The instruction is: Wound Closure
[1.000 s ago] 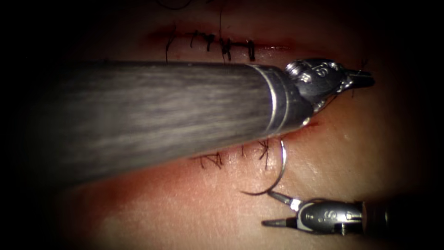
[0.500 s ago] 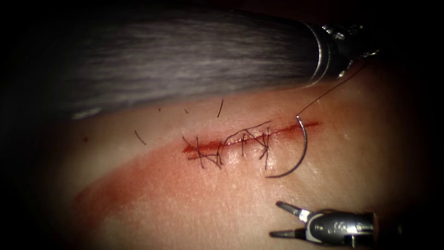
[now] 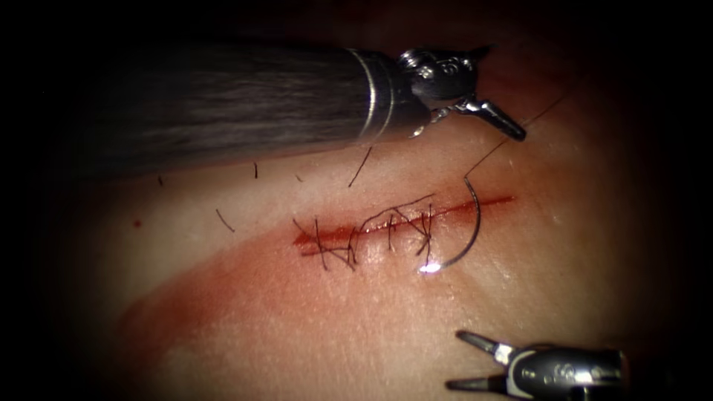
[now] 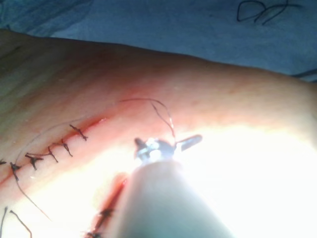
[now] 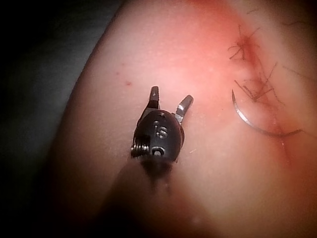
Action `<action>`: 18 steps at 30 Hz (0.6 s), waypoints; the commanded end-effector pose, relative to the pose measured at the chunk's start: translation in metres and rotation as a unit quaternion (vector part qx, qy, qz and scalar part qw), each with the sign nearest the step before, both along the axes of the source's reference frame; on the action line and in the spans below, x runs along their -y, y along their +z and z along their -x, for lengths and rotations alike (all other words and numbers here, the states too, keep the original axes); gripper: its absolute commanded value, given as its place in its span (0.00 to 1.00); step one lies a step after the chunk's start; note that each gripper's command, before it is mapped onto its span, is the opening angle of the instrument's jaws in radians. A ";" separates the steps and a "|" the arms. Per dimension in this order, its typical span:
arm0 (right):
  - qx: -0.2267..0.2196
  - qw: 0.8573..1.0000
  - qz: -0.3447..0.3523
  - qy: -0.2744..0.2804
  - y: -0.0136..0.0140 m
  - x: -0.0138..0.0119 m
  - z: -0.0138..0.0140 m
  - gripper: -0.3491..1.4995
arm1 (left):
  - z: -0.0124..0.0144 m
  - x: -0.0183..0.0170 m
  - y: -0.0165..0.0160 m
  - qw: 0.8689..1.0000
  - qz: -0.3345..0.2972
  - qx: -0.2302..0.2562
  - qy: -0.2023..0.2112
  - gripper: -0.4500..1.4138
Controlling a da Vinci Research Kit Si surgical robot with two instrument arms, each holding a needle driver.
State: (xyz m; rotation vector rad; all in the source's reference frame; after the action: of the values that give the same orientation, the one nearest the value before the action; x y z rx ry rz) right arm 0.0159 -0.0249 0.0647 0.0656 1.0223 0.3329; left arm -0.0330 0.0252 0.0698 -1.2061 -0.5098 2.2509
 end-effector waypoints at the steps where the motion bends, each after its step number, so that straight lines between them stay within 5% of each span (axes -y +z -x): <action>1: -0.003 1.000 -0.006 -0.001 -0.0007 0.0004 -0.0001 0.91 | 0.0000 0.0004 0.0009 1.000 0.007 -0.001 0.006 0.91; 11: -0.003 1.000 0.011 0.014 -0.0061 -0.0035 0.0036 0.85 | -0.0047 0.0070 0.0051 0.999 0.032 -0.022 0.021 0.91; 18: 0.020 0.999 0.013 0.044 -0.0061 -0.0040 0.0061 0.86 | -0.0032 0.0137 0.0063 0.999 0.051 0.010 -0.008 0.82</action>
State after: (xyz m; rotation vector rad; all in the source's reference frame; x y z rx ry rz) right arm 0.0093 -0.0201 0.0580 -0.0169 0.9905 0.3978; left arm -0.0295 0.0110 0.0754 -1.3041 -0.3787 2.2668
